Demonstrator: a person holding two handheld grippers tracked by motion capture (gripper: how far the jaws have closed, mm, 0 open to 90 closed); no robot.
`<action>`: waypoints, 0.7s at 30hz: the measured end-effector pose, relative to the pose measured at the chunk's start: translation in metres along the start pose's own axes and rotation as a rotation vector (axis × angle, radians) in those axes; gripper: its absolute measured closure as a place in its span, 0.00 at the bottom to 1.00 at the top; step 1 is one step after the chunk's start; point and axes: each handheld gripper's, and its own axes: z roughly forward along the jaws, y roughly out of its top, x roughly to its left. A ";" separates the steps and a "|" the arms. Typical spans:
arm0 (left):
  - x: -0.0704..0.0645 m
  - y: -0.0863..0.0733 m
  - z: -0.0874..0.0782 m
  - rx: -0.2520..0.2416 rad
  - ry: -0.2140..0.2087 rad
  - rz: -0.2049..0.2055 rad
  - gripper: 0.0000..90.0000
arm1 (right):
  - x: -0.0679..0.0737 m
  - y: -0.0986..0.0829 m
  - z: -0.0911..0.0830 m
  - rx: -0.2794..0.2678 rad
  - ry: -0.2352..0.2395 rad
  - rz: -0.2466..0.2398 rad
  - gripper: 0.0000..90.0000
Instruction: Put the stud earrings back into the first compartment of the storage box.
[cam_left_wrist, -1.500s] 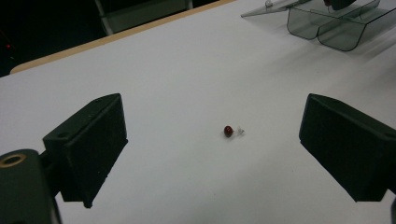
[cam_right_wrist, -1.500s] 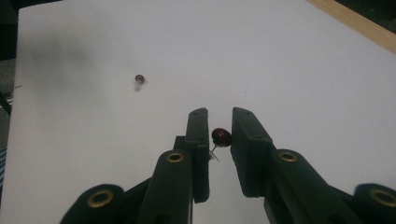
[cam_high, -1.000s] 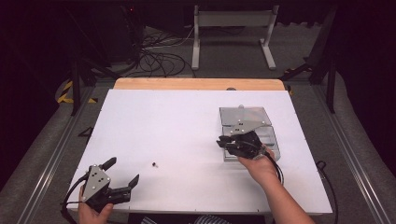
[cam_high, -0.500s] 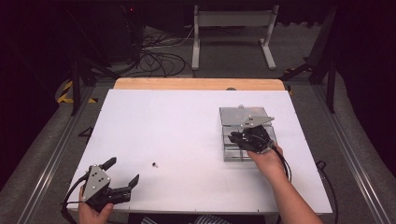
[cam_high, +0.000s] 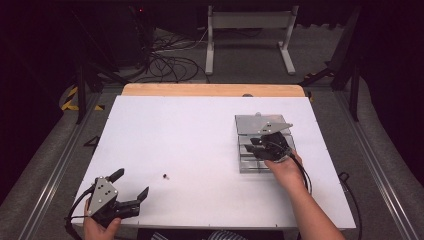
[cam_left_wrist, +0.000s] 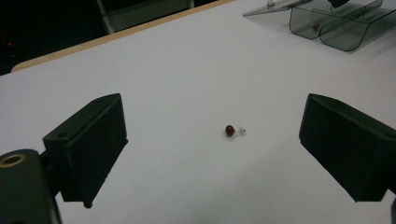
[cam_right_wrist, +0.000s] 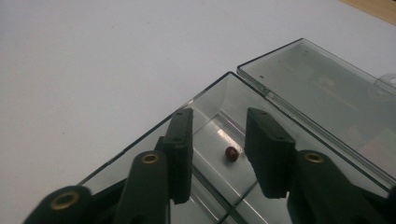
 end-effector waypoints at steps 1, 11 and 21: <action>0.000 0.000 0.000 0.000 0.000 0.001 0.09 | 0.001 0.001 -0.002 -0.012 0.007 0.007 0.58; 0.000 0.000 0.000 -0.001 0.001 0.001 0.09 | 0.031 0.021 -0.005 -0.080 0.079 -0.038 0.34; 0.000 0.000 0.000 -0.002 0.000 -0.002 0.09 | 0.069 0.043 0.006 -0.100 0.157 -0.112 0.32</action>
